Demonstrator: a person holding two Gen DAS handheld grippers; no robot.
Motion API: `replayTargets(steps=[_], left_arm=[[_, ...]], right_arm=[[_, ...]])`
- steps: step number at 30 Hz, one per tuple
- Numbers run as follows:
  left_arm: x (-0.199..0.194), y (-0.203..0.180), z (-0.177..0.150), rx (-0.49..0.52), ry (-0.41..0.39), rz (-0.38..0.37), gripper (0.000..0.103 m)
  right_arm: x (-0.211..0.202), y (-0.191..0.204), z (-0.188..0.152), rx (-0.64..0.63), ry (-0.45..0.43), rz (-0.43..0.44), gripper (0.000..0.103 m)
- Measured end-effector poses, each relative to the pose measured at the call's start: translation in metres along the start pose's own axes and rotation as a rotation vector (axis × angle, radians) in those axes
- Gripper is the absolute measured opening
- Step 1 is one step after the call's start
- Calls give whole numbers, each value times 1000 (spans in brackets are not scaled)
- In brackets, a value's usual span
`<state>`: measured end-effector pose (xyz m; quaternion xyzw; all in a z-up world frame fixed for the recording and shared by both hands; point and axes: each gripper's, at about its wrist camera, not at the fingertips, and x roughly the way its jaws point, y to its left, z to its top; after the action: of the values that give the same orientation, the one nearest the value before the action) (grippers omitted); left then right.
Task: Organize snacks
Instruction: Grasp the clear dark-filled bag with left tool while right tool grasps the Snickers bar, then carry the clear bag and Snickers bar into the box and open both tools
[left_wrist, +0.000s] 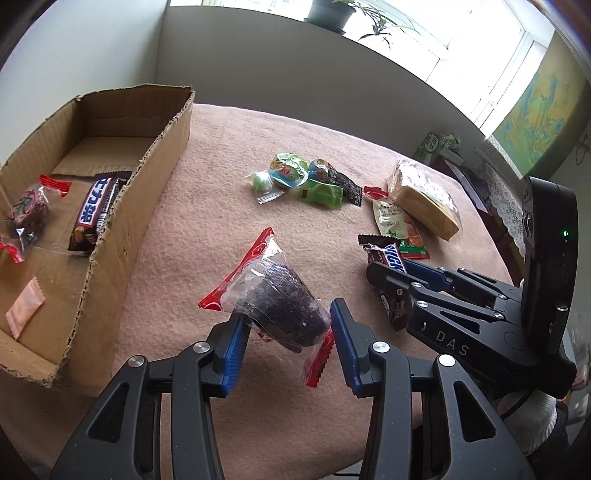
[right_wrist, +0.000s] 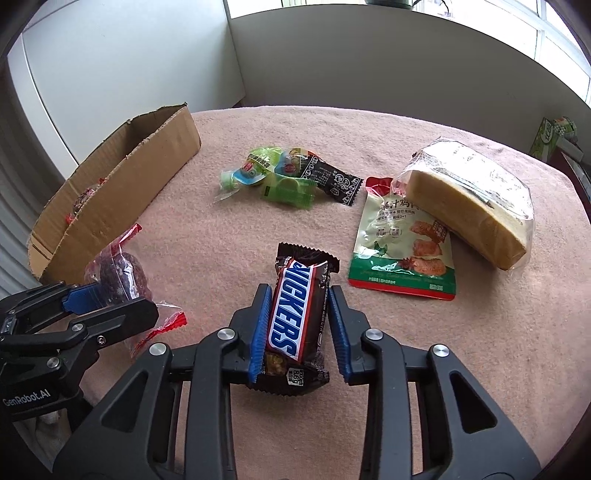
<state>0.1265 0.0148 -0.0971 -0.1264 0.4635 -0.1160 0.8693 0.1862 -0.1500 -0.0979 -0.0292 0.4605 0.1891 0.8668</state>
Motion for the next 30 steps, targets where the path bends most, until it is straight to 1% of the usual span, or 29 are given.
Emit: replayTargets(steps=[7,12,18,21,25,30], left_arm=[[-15,-1,2,10,-29,-1,42],[-35,3,4,14,-67,1,42],[-61,19,9,-6,-115,18,42],[-74,31,12,-16,-144,40,42],[-86,51,14,-38,-172,77,42],[-94,78,15,-72,-188,118,42]], right_arm=[[-17,-4,6,25,-40,17,32],[-38,4,18,16,-86,43,32],[-55,31,37,-22,-136,90,32],[-59,47,49,-42,-153,110,32],[-59,71,67,-70,-176,141,32],[-50,102,92,-106,-187,171,32]])
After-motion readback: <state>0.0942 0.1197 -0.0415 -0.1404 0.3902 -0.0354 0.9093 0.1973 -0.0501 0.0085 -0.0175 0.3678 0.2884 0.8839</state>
